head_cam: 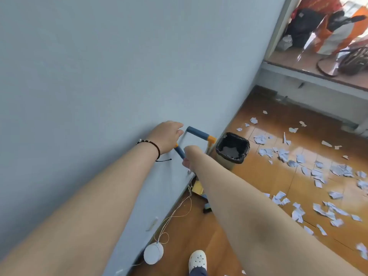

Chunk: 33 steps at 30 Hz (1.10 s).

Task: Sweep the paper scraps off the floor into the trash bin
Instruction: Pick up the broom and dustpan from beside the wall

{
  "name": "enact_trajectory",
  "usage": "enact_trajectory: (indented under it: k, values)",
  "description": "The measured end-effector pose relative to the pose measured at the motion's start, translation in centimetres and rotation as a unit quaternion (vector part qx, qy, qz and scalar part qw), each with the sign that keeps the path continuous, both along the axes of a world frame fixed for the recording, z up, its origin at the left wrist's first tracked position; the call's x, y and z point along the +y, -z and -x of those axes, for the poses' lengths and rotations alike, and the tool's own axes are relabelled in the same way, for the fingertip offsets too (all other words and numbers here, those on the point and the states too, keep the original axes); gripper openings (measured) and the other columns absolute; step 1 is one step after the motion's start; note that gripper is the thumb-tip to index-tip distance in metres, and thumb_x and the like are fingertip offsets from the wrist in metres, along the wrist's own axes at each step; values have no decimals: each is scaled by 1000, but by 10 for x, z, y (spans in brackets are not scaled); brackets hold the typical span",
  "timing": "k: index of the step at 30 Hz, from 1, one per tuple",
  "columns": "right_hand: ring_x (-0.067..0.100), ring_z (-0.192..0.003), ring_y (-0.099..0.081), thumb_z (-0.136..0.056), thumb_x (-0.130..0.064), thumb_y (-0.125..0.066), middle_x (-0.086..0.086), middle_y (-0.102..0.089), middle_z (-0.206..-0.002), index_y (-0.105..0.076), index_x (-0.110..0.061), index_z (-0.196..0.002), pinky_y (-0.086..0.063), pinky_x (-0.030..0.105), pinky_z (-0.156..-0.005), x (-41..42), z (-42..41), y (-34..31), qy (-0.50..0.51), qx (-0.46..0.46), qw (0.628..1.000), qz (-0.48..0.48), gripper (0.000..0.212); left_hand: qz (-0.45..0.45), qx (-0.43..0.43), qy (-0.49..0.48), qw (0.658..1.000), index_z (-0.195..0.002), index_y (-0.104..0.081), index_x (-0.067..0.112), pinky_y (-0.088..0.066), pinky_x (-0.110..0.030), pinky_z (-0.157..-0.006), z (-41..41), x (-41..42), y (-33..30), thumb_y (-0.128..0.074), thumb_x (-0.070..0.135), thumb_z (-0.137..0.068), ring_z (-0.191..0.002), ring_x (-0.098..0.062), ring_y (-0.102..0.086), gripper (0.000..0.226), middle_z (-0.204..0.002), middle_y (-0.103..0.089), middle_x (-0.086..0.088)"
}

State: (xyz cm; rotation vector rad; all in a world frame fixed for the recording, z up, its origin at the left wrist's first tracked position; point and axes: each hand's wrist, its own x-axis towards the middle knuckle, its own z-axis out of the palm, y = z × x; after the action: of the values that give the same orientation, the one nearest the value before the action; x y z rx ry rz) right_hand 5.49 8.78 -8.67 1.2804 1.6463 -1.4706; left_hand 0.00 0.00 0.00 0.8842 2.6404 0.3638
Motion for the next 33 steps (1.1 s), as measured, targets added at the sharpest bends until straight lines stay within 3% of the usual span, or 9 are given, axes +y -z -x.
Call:
enact_trajectory:
  k: [2, 3, 5, 8, 12, 16, 22, 28, 33]
  values:
    - [18, -114, -44, -102, -36, 0, 4, -40, -130, -19, -16, -153, -33, 26, -104, -10, 4, 14, -187, 73, 971, -129, 58, 7, -13, -5, 1000, -146, -51, 10, -33, -34, -110, 9, -1, 11, -41, 23, -109, -137, -26, -45, 41, -149, -51, -10]
    - [21, -118, -43, -104, -39, -25, 2, -41, -124, -20, -14, -152, -32, 27, -99, -8, 10, 23, -196, 111, 960, -166, 54, 5, -16, -10, 1000, -146, -51, 11, -34, -33, -109, 12, -1, 19, -41, 23, -108, -137, -25, -45, 41, -149, -52, -10]
    - [20, -119, -46, -98, -44, -44, 0, -45, -135, -23, -13, -151, -33, 24, -92, -16, 27, 57, -26, 150, 985, -79, 65, 14, -20, -12, 1000, -142, -55, 11, -36, -33, -106, 17, -1, 33, -42, 23, -108, -133, -26, -48, 39, -145, -55, -10]
    - [17, -97, -57, -102, -23, -40, 10, -40, -150, -32, -9, -149, -49, 21, -73, -8, 54, 60, 255, 134, 938, 193, 50, 6, -20, -6, 1000, -139, -58, 9, -38, -34, -104, 26, 12, 43, -43, 22, -107, -130, -27, -50, 37, -140, -58, -11]
    - [21, -83, -64, -92, -1, -50, 15, -62, -125, -58, -2, -121, -57, 26, -68, -2, 51, 58, 495, 92, 822, 266, 31, 2, -32, 10, 999, -140, -58, 12, -41, -34, -103, 36, 32, 52, -44, 22, -107, -125, -26, -53, 37, -136, -60, -10]
    - [24, -63, -62, -86, -5, -53, 11, -63, -81, -61, -2, -102, -58, 31, -70, 13, 37, 52, 558, 10, 778, 288, 18, -20, -68, 16, 997, -142, -57, 13, -40, -31, -107, 40, 66, 54, -50, 21, -105, -126, -23, -55, 39, -138, -61, -7]
    - [18, -50, -55, -87, -11, -50, 6, -60, -67, -59, -5, -82, -50, 22, -45, 61, -18, 43, 632, -43, 719, 287, 11, 52, -77, 88, 992, -149, -48, 15, -40, -36, -113, 46, 105, 67, -45, -2, -98, -136, -27, -48, 54, -149, -51, -8]
    - [19, -68, -60, -94, -7, -44, 13, -60, -93, -52, 2, -95, -46, 24, -38, 122, -69, 42, 694, -20, 656, 294, 12, 182, -48, 164, 968, -135, -47, 12, -52, -44, -87, 43, 132, 107, -40, -7, -90, -113, -37, -59, 49, -130, -57, -16]
    - [22, -60, -57, -96, -5, -45, 20, -56, -94, -49, 2, -96, -44, 18, -30, 147, -99, 43, 687, -16, 669, 284, 8, 245, 38, 172, 953, -134, -54, 16, -41, -36, -97, 41, 146, 133, -44, 2, -95, -123, -34, -56, 42, -133, -57, -12]
